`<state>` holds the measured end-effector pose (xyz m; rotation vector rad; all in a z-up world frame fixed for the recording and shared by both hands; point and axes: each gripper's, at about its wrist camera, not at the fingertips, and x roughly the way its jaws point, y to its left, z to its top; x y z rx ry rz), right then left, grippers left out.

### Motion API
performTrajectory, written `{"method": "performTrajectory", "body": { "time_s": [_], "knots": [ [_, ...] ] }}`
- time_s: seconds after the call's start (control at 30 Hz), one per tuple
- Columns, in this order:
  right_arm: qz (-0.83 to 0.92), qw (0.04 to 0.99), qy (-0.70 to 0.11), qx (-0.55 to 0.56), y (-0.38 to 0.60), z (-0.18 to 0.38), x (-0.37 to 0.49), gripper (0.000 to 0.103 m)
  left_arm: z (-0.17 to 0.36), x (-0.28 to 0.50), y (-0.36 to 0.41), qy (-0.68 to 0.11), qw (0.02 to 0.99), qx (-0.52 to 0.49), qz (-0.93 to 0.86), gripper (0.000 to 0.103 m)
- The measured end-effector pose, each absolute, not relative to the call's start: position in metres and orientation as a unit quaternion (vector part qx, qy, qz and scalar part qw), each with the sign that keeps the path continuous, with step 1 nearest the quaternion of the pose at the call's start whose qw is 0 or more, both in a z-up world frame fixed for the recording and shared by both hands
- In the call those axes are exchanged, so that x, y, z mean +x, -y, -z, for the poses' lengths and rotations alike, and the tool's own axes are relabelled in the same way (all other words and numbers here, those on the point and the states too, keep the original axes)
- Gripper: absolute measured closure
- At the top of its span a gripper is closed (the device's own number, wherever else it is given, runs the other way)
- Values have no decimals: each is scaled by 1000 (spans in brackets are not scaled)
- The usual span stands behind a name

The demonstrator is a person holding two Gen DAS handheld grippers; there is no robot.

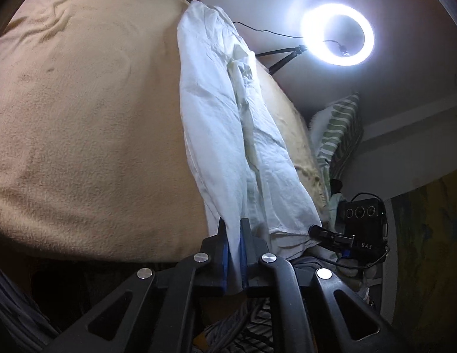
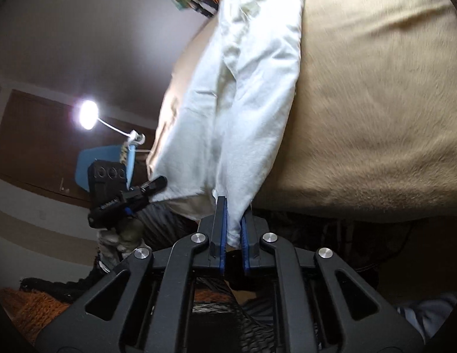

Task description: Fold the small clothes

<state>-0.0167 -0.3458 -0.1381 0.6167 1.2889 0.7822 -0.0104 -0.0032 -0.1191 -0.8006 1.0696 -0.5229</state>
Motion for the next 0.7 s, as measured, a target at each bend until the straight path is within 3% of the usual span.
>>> {"method": "performTrajectory", "body": {
  "time_s": [0.23, 0.7],
  "knots": [
    [-321, 670, -607, 282, 343, 157, -11, 95, 136, -3, 2, -513, 737, -375, 233, 101],
    [-351, 705, -542, 294, 348, 104, 25, 95, 86, 36, -11, -464, 763, -365, 262, 101]
  ]
}}
